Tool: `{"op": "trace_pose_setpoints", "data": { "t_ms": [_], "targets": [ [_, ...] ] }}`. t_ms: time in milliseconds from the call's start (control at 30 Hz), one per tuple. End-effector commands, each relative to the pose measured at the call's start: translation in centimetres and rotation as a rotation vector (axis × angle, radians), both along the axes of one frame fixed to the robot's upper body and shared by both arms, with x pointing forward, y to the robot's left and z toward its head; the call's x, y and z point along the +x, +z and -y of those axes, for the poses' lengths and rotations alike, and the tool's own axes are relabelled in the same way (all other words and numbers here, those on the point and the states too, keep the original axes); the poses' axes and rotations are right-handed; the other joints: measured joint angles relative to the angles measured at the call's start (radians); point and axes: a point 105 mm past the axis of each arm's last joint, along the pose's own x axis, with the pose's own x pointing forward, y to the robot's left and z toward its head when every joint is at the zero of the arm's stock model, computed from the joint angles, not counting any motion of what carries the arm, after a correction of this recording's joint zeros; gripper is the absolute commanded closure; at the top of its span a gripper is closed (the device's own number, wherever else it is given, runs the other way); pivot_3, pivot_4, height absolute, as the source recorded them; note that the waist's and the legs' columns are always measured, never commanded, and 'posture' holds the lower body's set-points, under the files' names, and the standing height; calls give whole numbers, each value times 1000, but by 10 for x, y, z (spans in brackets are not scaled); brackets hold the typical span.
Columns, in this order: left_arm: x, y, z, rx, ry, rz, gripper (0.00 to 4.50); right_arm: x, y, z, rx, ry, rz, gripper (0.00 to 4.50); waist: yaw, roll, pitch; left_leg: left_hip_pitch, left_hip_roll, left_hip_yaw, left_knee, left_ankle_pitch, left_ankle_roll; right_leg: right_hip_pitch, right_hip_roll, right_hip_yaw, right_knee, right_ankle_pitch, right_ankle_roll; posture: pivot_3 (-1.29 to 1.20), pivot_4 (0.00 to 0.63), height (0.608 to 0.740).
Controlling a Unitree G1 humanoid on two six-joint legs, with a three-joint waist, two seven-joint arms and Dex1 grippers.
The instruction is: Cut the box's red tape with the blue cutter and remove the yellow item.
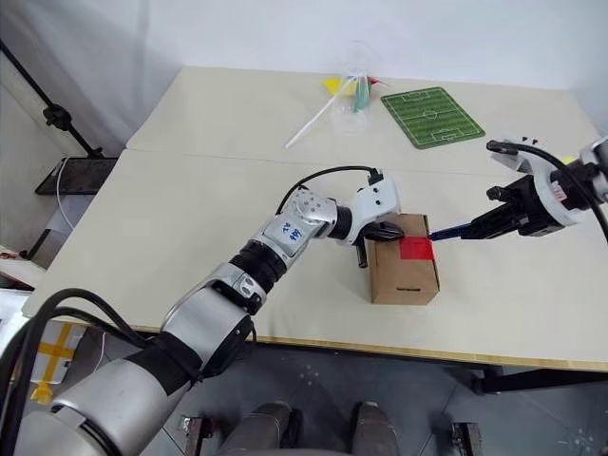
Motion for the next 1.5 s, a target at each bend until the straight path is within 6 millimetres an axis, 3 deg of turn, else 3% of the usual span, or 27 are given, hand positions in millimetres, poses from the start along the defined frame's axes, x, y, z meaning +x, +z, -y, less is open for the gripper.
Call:
{"op": "trace_pose_setpoints", "data": {
  "t_ms": [33, 200, 433, 833, 1167, 1367, 1500],
  "targets": [
    [-22, -102, -26, 296, 57, -252, 4500, -7, 6, -14, 81, 40, -32, 4331, 0, 0, -3, 0, 0, 0, 0, 0, 0, 0, 0, 0, -1, 0, 0, 0, 150, 740],
    [-21, -100, -24, 285, 57, -238, 4500, -9, 10, -18, 75, 41, -59, 4331, 0, 1, -5, 0, 0, -1, 0, 0, 0, 1, 0, 0, -2, 0, 0, 0, 150, 740],
    [-22, -94, -16, 258, 53, -224, 4500, 9, 23, -29, 64, 2, -52, 4331, -2, 0, -8, 2, 0, -1, 1, 0, 0, 3, 0, 0, -2, 0, 0, 0, 150, 740],
    [-26, -102, -16, 264, 48, -238, 4500, -9, 16, -38, 65, 59, -219, 4331, -2, 0, -11, 3, -1, -1, 0, -1, 1, 3, -1, 0, -1, 0, 0, 0, 150, 740],
    [-28, -106, -20, 267, 52, -252, 4500, -27, 6, -34, 61, 81, -330, 4331, 0, 1, -15, 2, -1, -4, 1, -2, 1, 3, -1, -1, -1, 0, 0, 0, 150, 740],
    [-26, -104, -20, 261, 56, -248, 4500, -27, 1, -26, 32, 75, -307, 4331, -1, 1, -15, 2, -2, -5, 1, -3, 2, 3, -1, -1, -1, 0, 0, 0, 150, 740],
    [-26, -103, -20, 256, 57, -248, 4500, -24, 11, -22, 37, 68, -246, 4331, -1, 1, -16, 2, -2, -5, 1, -3, 2, 3, -1, -1, -1, 0, 0, 0, 150, 740]
  ]
}}
